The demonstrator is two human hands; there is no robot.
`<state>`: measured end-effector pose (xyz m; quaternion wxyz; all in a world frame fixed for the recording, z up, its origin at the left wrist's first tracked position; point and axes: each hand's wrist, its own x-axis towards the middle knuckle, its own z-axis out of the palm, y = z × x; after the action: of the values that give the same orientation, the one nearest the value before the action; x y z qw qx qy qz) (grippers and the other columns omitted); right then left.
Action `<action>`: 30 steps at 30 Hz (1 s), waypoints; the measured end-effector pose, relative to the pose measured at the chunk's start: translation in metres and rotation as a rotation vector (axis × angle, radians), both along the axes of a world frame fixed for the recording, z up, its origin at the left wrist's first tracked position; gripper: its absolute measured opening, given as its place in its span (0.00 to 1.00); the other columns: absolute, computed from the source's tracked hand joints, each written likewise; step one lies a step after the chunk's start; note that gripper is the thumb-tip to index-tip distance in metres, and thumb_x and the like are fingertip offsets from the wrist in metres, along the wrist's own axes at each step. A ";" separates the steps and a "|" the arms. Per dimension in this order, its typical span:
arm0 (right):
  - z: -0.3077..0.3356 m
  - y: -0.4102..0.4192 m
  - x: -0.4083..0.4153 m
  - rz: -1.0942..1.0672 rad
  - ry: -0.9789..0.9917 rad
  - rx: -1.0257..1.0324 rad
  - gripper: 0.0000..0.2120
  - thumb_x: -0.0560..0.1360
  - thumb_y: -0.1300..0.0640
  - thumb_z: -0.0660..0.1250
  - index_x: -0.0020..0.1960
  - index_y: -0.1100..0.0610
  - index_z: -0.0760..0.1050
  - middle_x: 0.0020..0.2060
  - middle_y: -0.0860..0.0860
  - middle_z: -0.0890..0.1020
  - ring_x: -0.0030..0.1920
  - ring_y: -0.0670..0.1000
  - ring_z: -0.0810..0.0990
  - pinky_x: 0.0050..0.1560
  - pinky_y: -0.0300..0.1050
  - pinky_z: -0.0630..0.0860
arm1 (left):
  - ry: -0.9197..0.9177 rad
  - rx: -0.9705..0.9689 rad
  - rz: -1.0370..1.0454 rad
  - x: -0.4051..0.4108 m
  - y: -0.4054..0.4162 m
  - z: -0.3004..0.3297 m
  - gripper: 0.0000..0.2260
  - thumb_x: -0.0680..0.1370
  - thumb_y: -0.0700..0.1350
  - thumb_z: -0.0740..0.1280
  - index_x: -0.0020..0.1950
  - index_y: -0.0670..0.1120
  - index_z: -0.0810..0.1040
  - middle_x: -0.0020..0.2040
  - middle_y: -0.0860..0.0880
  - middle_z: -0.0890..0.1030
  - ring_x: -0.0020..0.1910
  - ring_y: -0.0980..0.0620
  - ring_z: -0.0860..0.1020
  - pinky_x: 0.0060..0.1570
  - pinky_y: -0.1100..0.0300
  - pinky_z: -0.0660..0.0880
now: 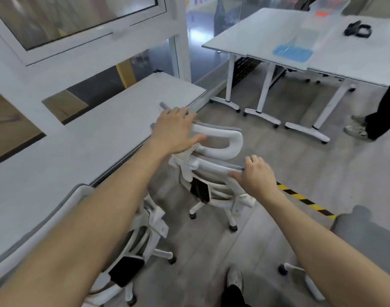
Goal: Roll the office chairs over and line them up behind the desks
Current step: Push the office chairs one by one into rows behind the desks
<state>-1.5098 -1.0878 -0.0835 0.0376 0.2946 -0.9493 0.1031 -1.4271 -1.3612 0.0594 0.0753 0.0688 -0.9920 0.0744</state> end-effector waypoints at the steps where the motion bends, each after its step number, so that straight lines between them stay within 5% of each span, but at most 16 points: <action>1: -0.005 -0.007 -0.010 0.020 -0.043 -0.003 0.31 0.79 0.28 0.64 0.53 0.59 0.77 0.50 0.55 0.80 0.54 0.59 0.79 0.52 0.55 0.79 | -0.035 0.015 -0.001 -0.012 -0.007 -0.004 0.43 0.77 0.79 0.47 0.77 0.50 0.75 0.71 0.45 0.79 0.71 0.42 0.76 0.74 0.43 0.70; 4: -0.029 -0.019 -0.023 0.076 -0.132 -0.067 0.32 0.80 0.25 0.59 0.48 0.56 0.77 0.47 0.53 0.81 0.51 0.59 0.81 0.50 0.56 0.79 | -0.068 0.043 -0.011 -0.033 -0.026 -0.026 0.43 0.80 0.78 0.44 0.75 0.48 0.76 0.71 0.45 0.80 0.71 0.42 0.75 0.79 0.43 0.65; 12: -0.068 -0.004 -0.027 0.143 0.034 -0.297 0.27 0.77 0.30 0.68 0.39 0.54 0.72 0.35 0.49 0.76 0.38 0.56 0.79 0.41 0.52 0.73 | 0.209 -0.002 0.034 -0.014 -0.007 -0.068 0.34 0.84 0.74 0.54 0.65 0.46 0.79 0.59 0.47 0.82 0.63 0.41 0.77 0.78 0.43 0.65; 18: -0.075 0.047 -0.085 0.202 0.057 -0.298 0.25 0.80 0.33 0.68 0.40 0.54 0.73 0.37 0.49 0.74 0.38 0.56 0.76 0.42 0.52 0.72 | 0.330 -0.021 0.135 -0.027 0.066 -0.070 0.32 0.82 0.76 0.58 0.55 0.47 0.80 0.50 0.48 0.80 0.53 0.42 0.76 0.66 0.45 0.69; 25: -0.068 0.103 -0.140 0.145 0.044 -0.183 0.35 0.88 0.36 0.41 0.49 0.55 0.80 0.44 0.53 0.79 0.51 0.62 0.79 0.66 0.59 0.72 | 0.252 0.061 -0.077 -0.050 0.086 -0.053 0.32 0.78 0.78 0.60 0.54 0.52 0.84 0.48 0.53 0.81 0.51 0.48 0.76 0.61 0.47 0.71; 27: -0.067 0.111 -0.135 0.132 0.023 -0.150 0.33 0.87 0.33 0.47 0.56 0.55 0.81 0.51 0.53 0.81 0.59 0.60 0.77 0.78 0.59 0.64 | 0.219 0.080 -0.084 -0.045 0.080 -0.056 0.31 0.77 0.79 0.61 0.58 0.54 0.84 0.48 0.55 0.82 0.51 0.49 0.79 0.60 0.47 0.74; 30: -0.060 0.116 -0.116 0.138 -0.007 -0.194 0.36 0.77 0.23 0.65 0.61 0.57 0.77 0.57 0.51 0.76 0.65 0.56 0.70 0.81 0.56 0.61 | 0.273 0.107 -0.065 -0.036 0.085 -0.068 0.30 0.75 0.78 0.66 0.58 0.54 0.83 0.46 0.55 0.83 0.45 0.49 0.81 0.49 0.50 0.77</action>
<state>-1.6262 -0.9713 -0.1439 0.0553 0.3541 -0.9124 0.1978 -1.4629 -1.2762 -0.0081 0.2080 0.0502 -0.9768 0.0088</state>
